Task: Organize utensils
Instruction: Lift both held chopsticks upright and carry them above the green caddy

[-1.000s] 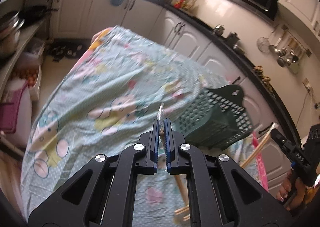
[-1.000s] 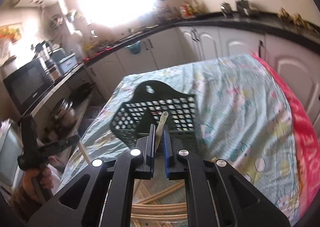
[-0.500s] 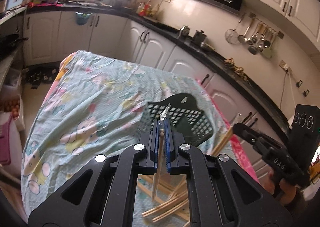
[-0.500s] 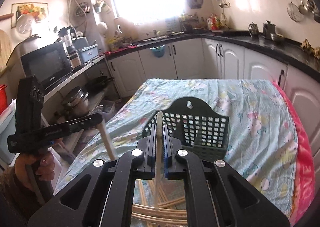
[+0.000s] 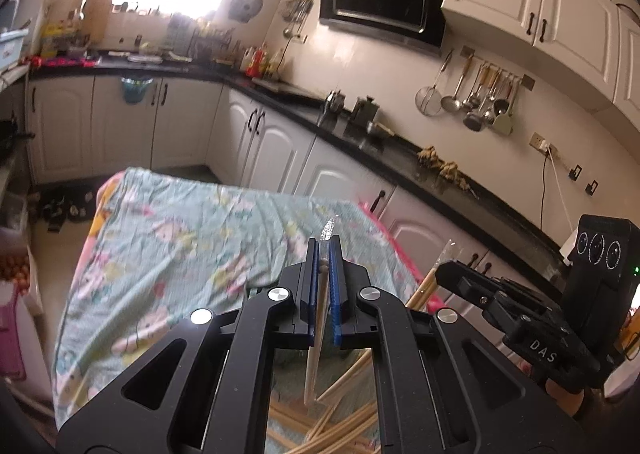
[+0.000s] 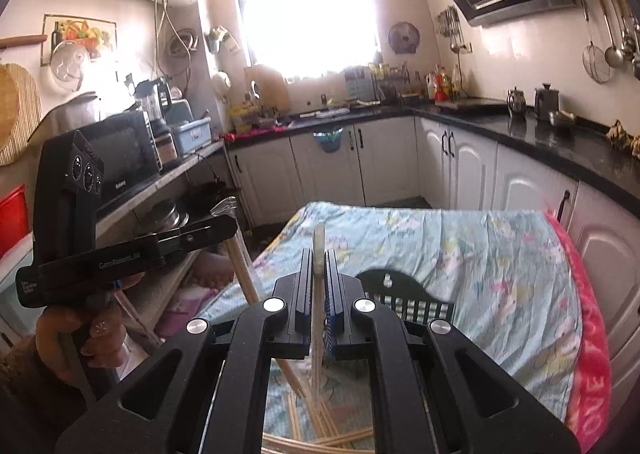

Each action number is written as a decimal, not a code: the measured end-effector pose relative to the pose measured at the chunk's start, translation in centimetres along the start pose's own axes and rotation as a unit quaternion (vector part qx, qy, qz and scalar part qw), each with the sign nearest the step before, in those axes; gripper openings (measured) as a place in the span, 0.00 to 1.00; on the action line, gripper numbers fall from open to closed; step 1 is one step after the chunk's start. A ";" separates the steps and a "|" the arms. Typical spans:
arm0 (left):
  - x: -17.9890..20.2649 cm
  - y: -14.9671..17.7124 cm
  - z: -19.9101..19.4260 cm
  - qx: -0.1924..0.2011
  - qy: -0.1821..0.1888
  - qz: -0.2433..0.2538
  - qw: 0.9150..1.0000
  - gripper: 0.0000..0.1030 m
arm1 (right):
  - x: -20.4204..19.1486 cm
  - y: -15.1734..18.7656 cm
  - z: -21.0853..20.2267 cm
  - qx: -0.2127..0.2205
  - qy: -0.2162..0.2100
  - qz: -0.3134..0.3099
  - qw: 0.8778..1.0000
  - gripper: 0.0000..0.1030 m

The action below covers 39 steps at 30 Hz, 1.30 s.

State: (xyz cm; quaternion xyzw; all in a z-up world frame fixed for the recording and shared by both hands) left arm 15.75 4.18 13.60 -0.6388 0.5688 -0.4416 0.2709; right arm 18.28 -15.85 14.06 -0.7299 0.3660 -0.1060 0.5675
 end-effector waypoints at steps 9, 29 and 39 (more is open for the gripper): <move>1.2 -4.1 -1.0 0.045 -0.002 0.007 0.999 0.02 | 0.6 -3.5 -1.8 0.040 0.015 -0.015 0.999 0.06; 0.9 -5.5 1.7 0.081 -0.046 0.023 0.995 0.02 | 5.1 -6.1 -2.5 0.077 0.082 -0.017 0.994 0.06; 0.7 -2.7 4.5 0.073 -0.060 0.041 0.995 0.02 | 7.0 -3.4 0.4 0.052 0.108 -0.008 0.993 0.06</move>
Point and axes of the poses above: each gripper's, at about its wrist camera, not at the fingertips, and z roughly the way its jaws point, x to its right, y to its underside, the point moved 1 cm from there along z, roughly the way its jaws point, and after that the axes turned 12 degrees about -y, right-handed, at the moved point
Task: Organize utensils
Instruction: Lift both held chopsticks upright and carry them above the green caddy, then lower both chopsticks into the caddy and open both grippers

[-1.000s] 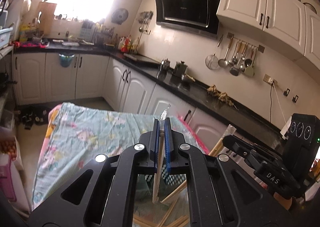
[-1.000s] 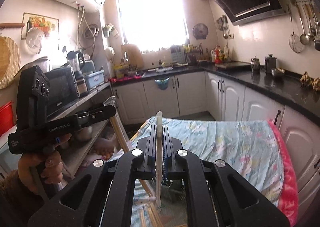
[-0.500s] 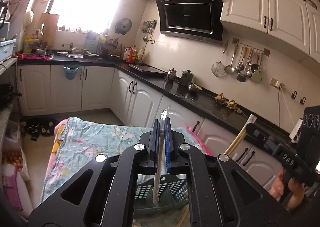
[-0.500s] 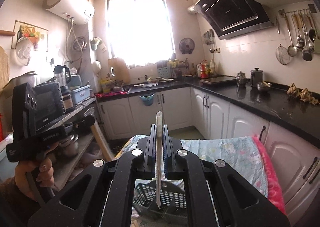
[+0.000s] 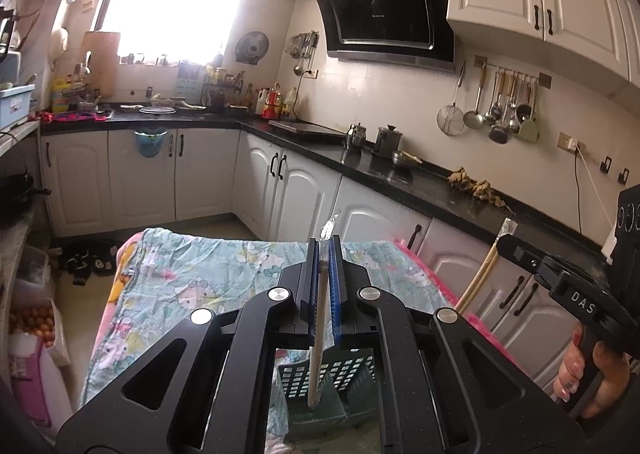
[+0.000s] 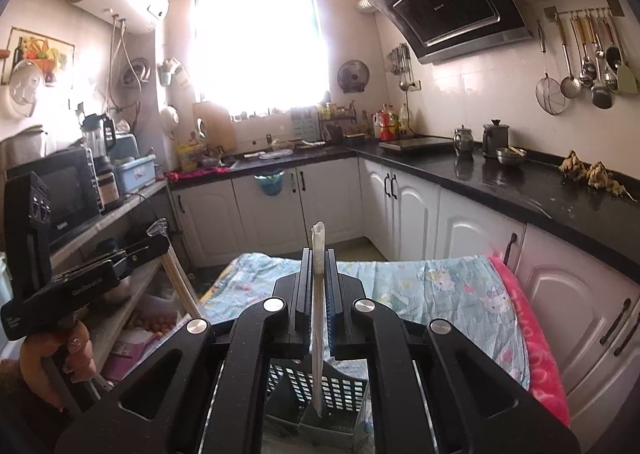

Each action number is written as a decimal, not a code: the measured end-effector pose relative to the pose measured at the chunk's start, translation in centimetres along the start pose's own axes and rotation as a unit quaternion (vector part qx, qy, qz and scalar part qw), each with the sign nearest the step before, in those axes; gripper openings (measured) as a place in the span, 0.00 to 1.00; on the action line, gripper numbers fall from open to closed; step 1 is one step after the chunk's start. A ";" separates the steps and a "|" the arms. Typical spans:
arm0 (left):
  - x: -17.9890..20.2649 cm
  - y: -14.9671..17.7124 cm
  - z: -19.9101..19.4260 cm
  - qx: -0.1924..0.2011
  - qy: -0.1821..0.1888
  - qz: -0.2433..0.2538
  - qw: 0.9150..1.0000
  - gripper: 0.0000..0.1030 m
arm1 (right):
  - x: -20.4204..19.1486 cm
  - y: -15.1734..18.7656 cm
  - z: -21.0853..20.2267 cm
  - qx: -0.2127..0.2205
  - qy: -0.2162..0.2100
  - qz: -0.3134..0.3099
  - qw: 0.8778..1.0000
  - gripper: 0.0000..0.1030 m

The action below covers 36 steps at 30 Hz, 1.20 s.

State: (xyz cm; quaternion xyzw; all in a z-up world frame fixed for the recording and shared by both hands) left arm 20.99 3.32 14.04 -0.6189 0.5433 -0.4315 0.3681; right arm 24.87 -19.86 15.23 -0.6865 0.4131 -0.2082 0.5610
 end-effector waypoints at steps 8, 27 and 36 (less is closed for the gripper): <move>-0.4 2.6 1.8 -0.024 0.000 -0.001 1.000 0.02 | 0.2 2.6 2.4 -0.025 0.018 -0.004 1.000 0.06; -1.8 4.6 1.0 -0.039 -0.008 -0.017 0.999 0.52 | -0.1 5.1 2.0 -0.032 0.044 0.015 0.998 0.48; -2.6 4.2 -1.5 -0.031 -0.007 -0.048 0.998 0.85 | -1.0 4.9 -0.3 -0.021 0.046 0.005 0.999 0.69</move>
Point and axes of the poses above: each gripper's, at about its wrist camera, not at the fingertips, and z roughly the way its jaws point, x to its right, y to its underside, the point moved 1 cm from there along z, roughly the way its jaws point, and after that the axes turned 12 degrees about -y, right-handed, at the moved point
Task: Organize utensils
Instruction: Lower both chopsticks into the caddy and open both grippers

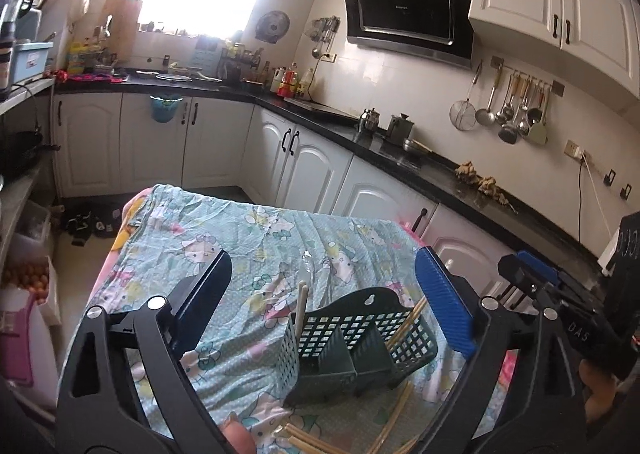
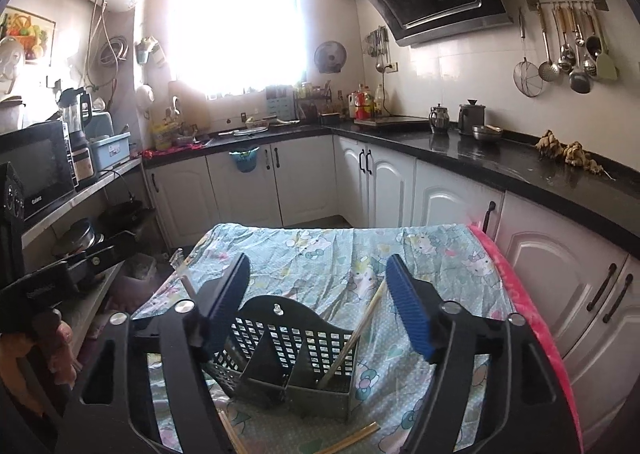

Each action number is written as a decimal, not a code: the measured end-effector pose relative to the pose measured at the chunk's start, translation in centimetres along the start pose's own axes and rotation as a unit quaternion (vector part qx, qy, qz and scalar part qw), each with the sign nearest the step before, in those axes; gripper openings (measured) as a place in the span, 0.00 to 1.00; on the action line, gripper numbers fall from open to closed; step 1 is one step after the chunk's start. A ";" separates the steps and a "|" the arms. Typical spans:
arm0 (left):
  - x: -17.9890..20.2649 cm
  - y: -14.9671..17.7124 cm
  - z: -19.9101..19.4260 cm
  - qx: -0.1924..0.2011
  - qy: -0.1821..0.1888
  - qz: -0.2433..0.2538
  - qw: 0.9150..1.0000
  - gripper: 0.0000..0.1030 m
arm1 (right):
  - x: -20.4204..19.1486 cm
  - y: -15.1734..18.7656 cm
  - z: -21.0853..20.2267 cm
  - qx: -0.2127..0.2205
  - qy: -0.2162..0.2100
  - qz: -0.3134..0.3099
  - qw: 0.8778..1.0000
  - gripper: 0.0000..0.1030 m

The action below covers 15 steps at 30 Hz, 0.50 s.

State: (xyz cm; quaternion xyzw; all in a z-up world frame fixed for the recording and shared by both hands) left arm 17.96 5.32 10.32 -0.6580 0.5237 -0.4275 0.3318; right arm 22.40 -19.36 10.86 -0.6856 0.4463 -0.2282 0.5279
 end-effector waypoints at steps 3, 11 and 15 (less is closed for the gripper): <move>-0.2 0.1 -0.9 0.007 -0.002 -0.005 1.000 0.89 | -0.1 0.1 -0.7 0.003 -0.002 -0.005 1.000 0.72; -0.5 1.0 -2.5 0.009 -0.006 -0.009 1.000 0.90 | -0.7 0.7 -2.4 0.004 -0.007 -0.013 1.000 0.76; -0.8 1.7 -2.8 0.004 -0.008 -0.013 1.000 0.90 | -1.1 1.2 -2.9 0.001 -0.007 -0.019 1.000 0.77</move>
Point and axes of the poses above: each gripper's, at about its wrist camera, not at the fingertips, and z roughly the way its jaws point, x to its right, y to its underside, the point moved 1 cm from there along z, roughly the way its jaws point, and after that the axes turned 12 degrees about -y, right-handed, at the moved point
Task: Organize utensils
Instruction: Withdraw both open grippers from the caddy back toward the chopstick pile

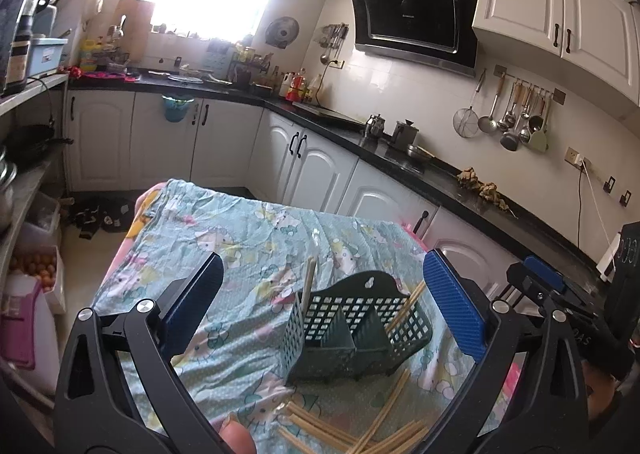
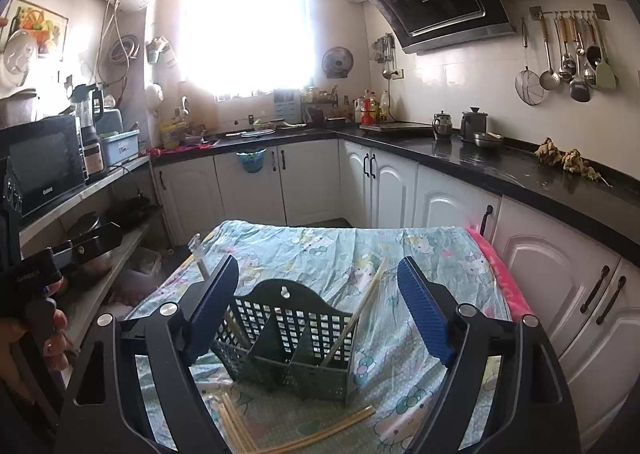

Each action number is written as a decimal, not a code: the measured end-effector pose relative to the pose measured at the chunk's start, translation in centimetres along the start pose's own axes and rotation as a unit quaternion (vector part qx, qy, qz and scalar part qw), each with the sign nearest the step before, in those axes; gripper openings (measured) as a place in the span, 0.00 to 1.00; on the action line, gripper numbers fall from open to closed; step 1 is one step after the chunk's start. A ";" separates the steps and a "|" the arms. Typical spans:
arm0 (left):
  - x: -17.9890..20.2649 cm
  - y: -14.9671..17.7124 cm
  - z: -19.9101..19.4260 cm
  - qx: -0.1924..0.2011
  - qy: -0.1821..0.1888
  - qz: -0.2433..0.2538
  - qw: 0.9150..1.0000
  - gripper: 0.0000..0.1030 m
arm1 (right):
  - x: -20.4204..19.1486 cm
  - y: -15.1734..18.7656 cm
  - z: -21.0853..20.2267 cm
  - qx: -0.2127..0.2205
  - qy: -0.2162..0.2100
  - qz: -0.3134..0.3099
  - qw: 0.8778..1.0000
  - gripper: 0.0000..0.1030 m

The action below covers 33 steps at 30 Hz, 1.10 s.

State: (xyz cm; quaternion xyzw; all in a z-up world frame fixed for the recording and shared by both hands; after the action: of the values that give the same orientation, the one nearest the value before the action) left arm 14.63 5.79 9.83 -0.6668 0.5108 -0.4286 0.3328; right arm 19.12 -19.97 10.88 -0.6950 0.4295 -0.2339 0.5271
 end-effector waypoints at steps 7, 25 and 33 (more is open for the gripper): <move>-0.7 1.4 -0.4 -0.011 -0.005 -0.004 1.000 0.90 | -0.5 1.5 -0.7 -0.012 0.001 -0.005 1.000 0.79; -1.3 5.2 -0.9 -0.049 -0.009 0.003 0.999 0.90 | -1.5 4.8 -1.2 -0.043 -0.007 0.000 0.999 0.80; -1.4 7.3 -0.5 -0.072 -0.016 0.009 0.997 0.90 | -1.6 6.7 -0.8 -0.068 -0.007 0.002 0.998 0.80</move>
State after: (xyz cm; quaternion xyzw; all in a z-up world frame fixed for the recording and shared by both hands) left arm 11.19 5.27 3.28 -0.6909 0.5414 -0.3768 0.2958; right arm 15.27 -19.52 5.09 -0.7300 0.4422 -0.1982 0.4820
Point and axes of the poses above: each gripper's, at about its wrist camera, not at the fingertips, and z roughly the way its jaws point, x to its right, y to its underside, the point moved 1 cm from there along z, roughly the way its jaws point, and after that the axes turned 12 degrees about -y, right-handed, at the moved point
